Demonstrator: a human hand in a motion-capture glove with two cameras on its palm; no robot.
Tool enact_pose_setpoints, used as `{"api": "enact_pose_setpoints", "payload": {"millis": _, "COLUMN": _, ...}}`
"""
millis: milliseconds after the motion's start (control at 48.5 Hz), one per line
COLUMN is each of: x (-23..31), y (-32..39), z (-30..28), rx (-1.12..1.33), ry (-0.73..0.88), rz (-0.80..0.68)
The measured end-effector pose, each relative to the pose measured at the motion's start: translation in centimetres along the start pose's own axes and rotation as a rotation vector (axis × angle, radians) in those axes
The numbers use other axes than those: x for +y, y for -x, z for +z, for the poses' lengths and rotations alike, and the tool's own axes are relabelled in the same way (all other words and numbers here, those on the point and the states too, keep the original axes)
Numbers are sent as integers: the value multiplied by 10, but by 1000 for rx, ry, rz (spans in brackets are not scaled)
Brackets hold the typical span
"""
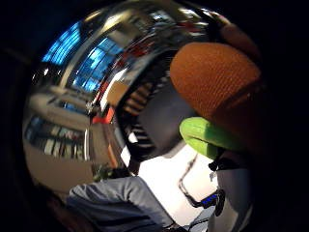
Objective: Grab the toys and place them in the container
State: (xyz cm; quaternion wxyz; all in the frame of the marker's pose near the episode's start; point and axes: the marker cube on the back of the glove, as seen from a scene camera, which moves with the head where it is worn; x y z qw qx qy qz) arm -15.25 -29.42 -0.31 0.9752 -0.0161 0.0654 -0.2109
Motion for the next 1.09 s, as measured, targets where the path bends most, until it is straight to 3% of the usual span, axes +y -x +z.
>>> {"api": "enact_pose_setpoints", "payload": {"millis": 103, "x": -50, "y": 55, "z": -16, "rx": 141, "ry": -12, "rz": -107}}
{"api": "enact_pose_setpoints", "payload": {"millis": 227, "x": -86, "y": 120, "z": -3, "rx": 88, "ry": 61, "rz": -22}}
{"api": "enact_pose_setpoints", "payload": {"millis": 371, "x": -90, "y": 132, "z": 20, "rx": 196, "ry": 231, "rz": -235}}
{"api": "enact_pose_setpoints", "payload": {"millis": 433, "x": -84, "y": 134, "z": 19, "rx": 175, "ry": 288, "rz": -197}}
{"api": "enact_pose_setpoints", "payload": {"millis": 516, "x": -74, "y": 131, "z": 13, "rx": 109, "ry": 290, "rz": -28}}
{"api": "enact_pose_setpoints", "payload": {"millis": 598, "x": -47, "y": 118, "z": 5, "rx": 41, "ry": 286, "rz": -26}}
{"api": "enact_pose_setpoints", "payload": {"millis": 701, "x": 3, "y": 55, "z": 8, "rx": 353, "ry": 292, "rz": -7}}
{"api": "enact_pose_setpoints", "payload": {"millis": 846, "x": 86, "y": -18, "z": 10, "rx": 470, "ry": 327, "rz": 64}}
{"api": "enact_pose_setpoints", "payload": {"millis": 1093, "x": 215, "y": -82, "z": 29, "rx": 226, "ry": 400, "rz": 281}}
